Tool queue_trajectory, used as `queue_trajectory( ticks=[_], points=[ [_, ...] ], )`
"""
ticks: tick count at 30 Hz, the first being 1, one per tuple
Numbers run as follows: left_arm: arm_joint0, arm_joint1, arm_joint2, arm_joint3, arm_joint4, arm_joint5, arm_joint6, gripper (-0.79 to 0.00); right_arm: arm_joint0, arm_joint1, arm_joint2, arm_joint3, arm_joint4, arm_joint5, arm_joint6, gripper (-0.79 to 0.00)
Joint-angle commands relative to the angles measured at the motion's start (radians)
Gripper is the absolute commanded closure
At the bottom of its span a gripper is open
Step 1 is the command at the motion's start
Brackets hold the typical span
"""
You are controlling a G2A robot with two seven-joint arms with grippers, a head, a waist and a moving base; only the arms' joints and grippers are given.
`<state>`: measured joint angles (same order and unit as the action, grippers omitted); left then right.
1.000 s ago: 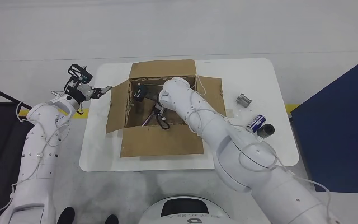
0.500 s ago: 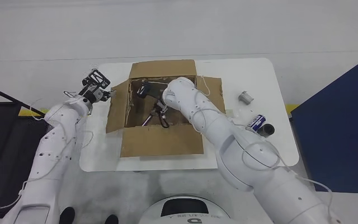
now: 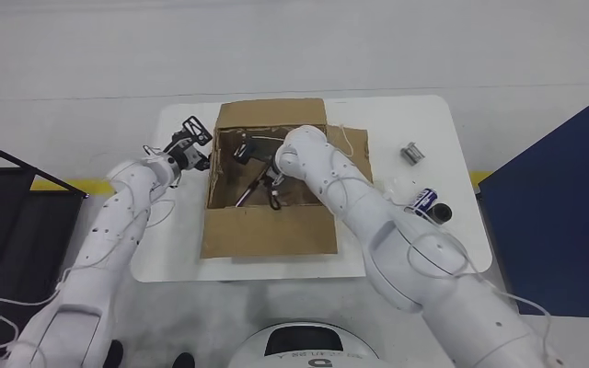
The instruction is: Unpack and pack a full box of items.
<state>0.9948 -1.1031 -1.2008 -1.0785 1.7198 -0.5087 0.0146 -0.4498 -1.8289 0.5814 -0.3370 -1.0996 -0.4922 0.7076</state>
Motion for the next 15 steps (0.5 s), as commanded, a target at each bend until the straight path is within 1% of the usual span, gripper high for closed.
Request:
queue_trajectory(
  ticks=[1,5,7,9,11,15],
  points=[
    [-0.011,-0.007,0.021,0.015,-0.018,-0.008,0.002,-0.785,-0.006,0.007,0.004,-0.014,-0.003,-0.003,0.005,-0.588],
    [-0.033,-0.021,0.044,0.047,-0.077,-0.025,0.012,-0.785,-0.024,0.027,0.014,-0.048,-0.013,-0.009,0.019,-0.582],
    [-0.04,-0.023,0.048,0.052,-0.09,-0.031,0.012,-0.785,-0.03,0.036,0.022,-0.058,-0.014,-0.004,0.023,-0.597],
    [-0.042,-0.024,0.051,0.055,-0.093,-0.031,0.015,-0.785,-0.038,0.049,0.033,-0.072,-0.015,0.004,0.032,-0.594],
    [-0.043,-0.023,0.048,0.058,-0.094,-0.032,0.019,-0.785,-0.043,0.058,0.043,-0.08,-0.016,0.012,0.041,-0.576],
    [-0.041,-0.017,0.017,0.076,-0.119,-0.028,0.031,-0.785,-0.056,0.082,0.065,-0.111,-0.017,0.017,0.065,-0.554]
  ],
)
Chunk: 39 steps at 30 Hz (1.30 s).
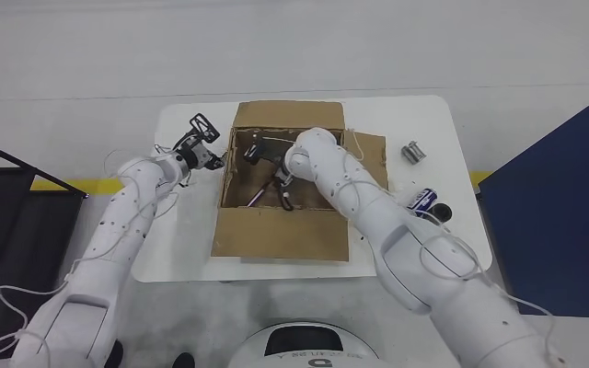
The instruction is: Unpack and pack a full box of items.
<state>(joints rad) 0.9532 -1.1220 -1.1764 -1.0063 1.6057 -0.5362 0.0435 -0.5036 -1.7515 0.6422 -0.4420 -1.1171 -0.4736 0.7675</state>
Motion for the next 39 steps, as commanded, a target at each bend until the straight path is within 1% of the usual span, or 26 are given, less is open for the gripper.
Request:
queue_trajectory(
  ticks=[1,5,7,14,18,23,24,25,27,31,34,35,38,39],
  points=[
    [0.001,0.004,-0.017,0.009,-0.007,0.004,0.004,-0.785,-0.005,0.01,0.01,-0.013,0.002,-0.001,0.017,-0.517],
    [0.004,0.014,-0.052,0.032,-0.016,0.01,0.016,-0.785,-0.01,0.027,0.031,-0.032,0.017,-0.039,0.054,-0.465],
    [0.003,0.018,-0.068,0.052,-0.026,0.009,0.023,-0.785,-0.009,0.032,0.04,-0.029,0.025,-0.048,0.069,-0.391],
    [-0.003,0.024,-0.088,0.088,-0.04,0.001,0.038,-0.785,-0.013,0.032,0.039,-0.036,0.034,-0.061,0.118,-0.332],
    [-0.006,0.024,-0.086,0.096,-0.043,0.002,0.043,-0.785,-0.018,0.024,0.015,-0.049,0.016,-0.099,0.141,-0.308],
    [-0.006,0.025,-0.083,0.095,-0.041,0.0,0.047,-0.785,-0.016,0.016,0.001,-0.05,-0.002,-0.095,0.115,-0.256],
    [-0.006,0.025,-0.081,0.094,-0.04,0.001,0.048,-0.785,-0.017,0.014,-0.004,-0.05,-0.01,-0.093,0.104,-0.219],
    [-0.005,0.025,-0.081,0.094,-0.039,0.001,0.049,-0.785,-0.018,0.013,-0.006,-0.05,-0.014,-0.091,0.098,-0.206],
    [-0.005,0.026,-0.079,0.094,-0.036,0.003,0.05,-0.785,-0.019,0.011,-0.01,-0.048,-0.024,-0.069,0.07,-0.2],
    [-0.003,0.026,-0.075,0.092,-0.035,0.007,0.049,-0.785,-0.021,0.005,-0.021,-0.043,-0.042,-0.071,0.035,-0.197],
    [-0.001,0.025,-0.073,0.092,-0.036,0.009,0.05,-0.785,-0.02,0.0,-0.027,-0.031,-0.047,-0.071,0.026,-0.163],
    [-0.001,0.025,-0.072,0.091,-0.034,0.01,0.05,-0.785,-0.019,-0.002,-0.028,-0.027,-0.047,-0.071,0.026,-0.163],
    [0.0,0.025,-0.07,0.092,-0.034,0.013,0.05,-0.785,-0.016,-0.007,-0.032,-0.014,-0.046,-0.076,0.028,0.0],
    [-0.001,0.025,-0.069,0.092,-0.035,0.012,0.049,-0.785,-0.014,-0.01,-0.033,-0.008,-0.045,-0.078,0.026,0.0]
  ],
)
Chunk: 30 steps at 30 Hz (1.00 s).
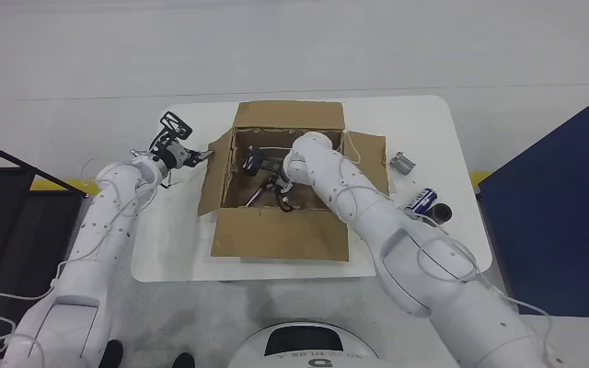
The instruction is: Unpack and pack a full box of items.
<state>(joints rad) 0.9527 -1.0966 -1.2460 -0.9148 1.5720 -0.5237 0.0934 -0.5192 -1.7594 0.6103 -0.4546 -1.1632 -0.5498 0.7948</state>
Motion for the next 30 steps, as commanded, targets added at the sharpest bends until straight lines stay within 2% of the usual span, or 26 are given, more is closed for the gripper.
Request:
queue_trajectory(
  ticks=[1,5,11,15,19,26,30],
  points=[
    [0.0,0.0,0.001,0.0,-0.002,0.0,-0.002,-0.785,0.002,-0.003,-0.002,0.008,0.0,-0.004,-0.006,0.0],
    [-0.003,0.0,0.002,0.001,-0.004,0.003,-0.001,-0.785,0.007,0.002,0.0,0.01,-0.016,-0.023,-0.071,0.0],
    [-0.015,-0.003,0.011,0.008,-0.007,0.008,-0.013,-0.785,-0.001,0.033,0.019,-0.004,-0.058,-0.032,-0.193,0.0],
    [-0.025,-0.006,0.022,0.013,-0.006,0.009,-0.016,-0.785,-0.032,0.071,0.037,-0.068,-0.113,-0.046,-0.29,0.0],
    [-0.035,-0.009,0.032,0.016,-0.006,0.008,-0.022,-0.785,-0.093,0.128,0.077,-0.185,-0.185,-0.048,-0.38,0.0],
    [-0.055,-0.013,0.046,0.028,-0.001,0.003,-0.019,-0.785,-0.271,0.228,0.198,-0.532,-0.276,-0.018,-0.313,0.0],
    [-0.064,-0.012,0.047,0.04,0.004,-0.001,-0.013,-0.785,-0.392,0.268,0.279,-0.736,-0.288,0.028,-0.195,0.0]
  ],
)
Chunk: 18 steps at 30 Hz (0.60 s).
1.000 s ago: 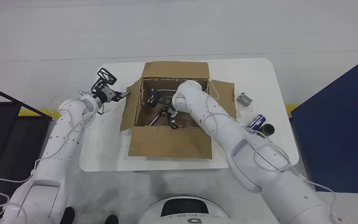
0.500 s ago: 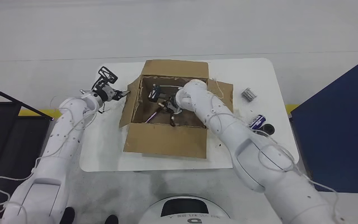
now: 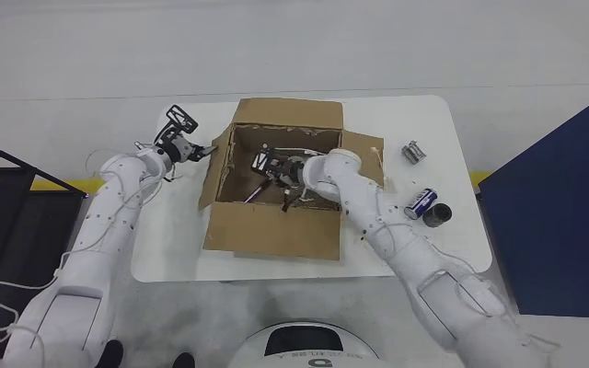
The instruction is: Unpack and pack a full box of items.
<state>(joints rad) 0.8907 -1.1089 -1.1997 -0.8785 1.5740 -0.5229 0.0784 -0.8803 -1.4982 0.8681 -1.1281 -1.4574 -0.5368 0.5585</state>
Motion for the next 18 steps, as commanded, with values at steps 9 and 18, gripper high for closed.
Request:
queue_trajectory(
  ticks=[9,18],
  points=[
    [-0.019,0.0,0.006,0.027,0.011,-0.002,0.013,-0.785,-0.01,-0.01,-0.001,-0.081,0.082,0.094,0.143,-0.28],
    [-0.025,0.001,0.0,0.045,0.004,0.016,0.013,-0.785,0.183,-0.111,-0.147,0.238,0.209,0.168,0.067,-0.268]
  ],
)
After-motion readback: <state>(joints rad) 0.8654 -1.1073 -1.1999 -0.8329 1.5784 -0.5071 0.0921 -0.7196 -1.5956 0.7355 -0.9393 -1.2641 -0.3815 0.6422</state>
